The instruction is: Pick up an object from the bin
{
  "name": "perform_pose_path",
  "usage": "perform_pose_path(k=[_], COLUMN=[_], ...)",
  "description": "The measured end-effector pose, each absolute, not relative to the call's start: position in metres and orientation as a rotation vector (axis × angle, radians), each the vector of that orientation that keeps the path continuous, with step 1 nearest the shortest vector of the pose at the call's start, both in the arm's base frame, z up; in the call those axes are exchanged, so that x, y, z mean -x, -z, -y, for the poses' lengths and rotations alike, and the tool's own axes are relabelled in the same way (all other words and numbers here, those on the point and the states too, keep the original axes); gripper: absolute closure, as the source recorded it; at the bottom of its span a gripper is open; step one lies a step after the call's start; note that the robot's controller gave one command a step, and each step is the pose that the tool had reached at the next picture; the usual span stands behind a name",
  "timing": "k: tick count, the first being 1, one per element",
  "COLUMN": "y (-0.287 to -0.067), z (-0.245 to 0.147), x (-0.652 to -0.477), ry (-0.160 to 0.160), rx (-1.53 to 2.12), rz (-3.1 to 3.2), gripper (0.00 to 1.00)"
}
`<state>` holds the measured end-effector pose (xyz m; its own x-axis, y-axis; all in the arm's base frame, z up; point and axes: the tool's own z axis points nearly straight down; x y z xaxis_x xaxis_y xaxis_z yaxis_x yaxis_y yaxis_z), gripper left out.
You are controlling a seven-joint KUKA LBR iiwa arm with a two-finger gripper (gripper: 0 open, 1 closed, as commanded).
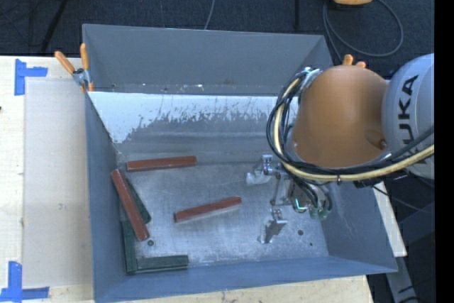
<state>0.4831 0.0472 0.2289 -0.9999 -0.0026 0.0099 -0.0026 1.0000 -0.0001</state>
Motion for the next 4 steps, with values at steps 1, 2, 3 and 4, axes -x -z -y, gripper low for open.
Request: perform_pose_path(k=[1, 2, 3, 4], y=[-0.233, -0.185, -0.150, -0.076], z=[-0.047, -0.092, -0.115, -0.086], x=[-0.485, -0.513, -0.535, -0.530], ry=[0.001, 0.001, 0.002, 0.006], rx=[-0.001, 0.007, -0.175, -0.365], rz=[3.140, 3.149, 3.135, 3.136], gripper=[0.00, 0.00, 0.00, 1.00])
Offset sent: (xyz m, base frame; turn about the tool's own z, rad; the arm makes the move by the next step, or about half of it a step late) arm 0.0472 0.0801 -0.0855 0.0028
